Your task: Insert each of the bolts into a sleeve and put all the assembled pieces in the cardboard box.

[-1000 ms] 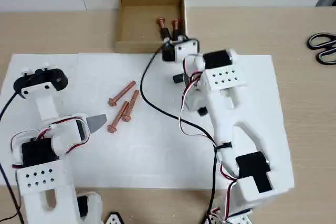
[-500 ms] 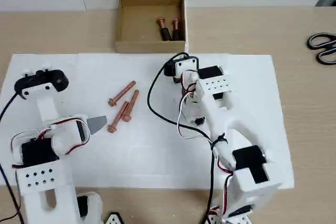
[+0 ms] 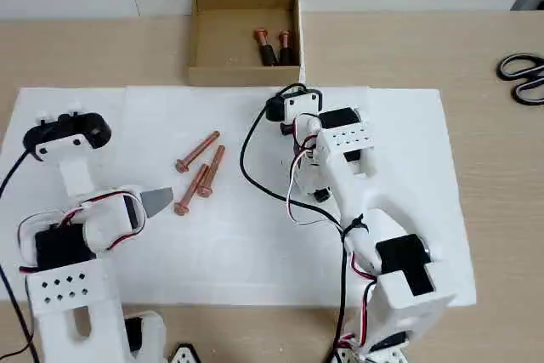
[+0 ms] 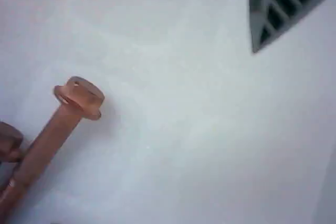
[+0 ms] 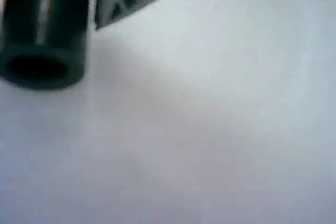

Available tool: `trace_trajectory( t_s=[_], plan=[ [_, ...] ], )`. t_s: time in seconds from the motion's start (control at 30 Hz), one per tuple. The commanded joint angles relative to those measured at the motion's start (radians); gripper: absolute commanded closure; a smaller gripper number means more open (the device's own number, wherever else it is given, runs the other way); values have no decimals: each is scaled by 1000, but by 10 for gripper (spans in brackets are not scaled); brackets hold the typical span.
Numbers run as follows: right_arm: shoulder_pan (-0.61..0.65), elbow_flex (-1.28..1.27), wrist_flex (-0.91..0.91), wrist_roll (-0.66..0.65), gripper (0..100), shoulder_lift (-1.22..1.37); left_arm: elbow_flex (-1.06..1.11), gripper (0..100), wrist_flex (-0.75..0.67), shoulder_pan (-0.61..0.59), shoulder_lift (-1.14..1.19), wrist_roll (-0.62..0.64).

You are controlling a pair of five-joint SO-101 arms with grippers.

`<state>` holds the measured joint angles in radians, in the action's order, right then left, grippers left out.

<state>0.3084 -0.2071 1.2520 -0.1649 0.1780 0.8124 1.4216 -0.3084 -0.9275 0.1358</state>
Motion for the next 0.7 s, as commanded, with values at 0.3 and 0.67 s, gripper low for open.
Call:
trace_trajectory(
  t_s=[0.3,0.67],
  plan=[
    [-4,11,-51,0,878,120,-35,643,6,-2,-17,-9],
    [-7,109,127,0,995,-62,-111,643,49,2,29,-186]
  ],
)
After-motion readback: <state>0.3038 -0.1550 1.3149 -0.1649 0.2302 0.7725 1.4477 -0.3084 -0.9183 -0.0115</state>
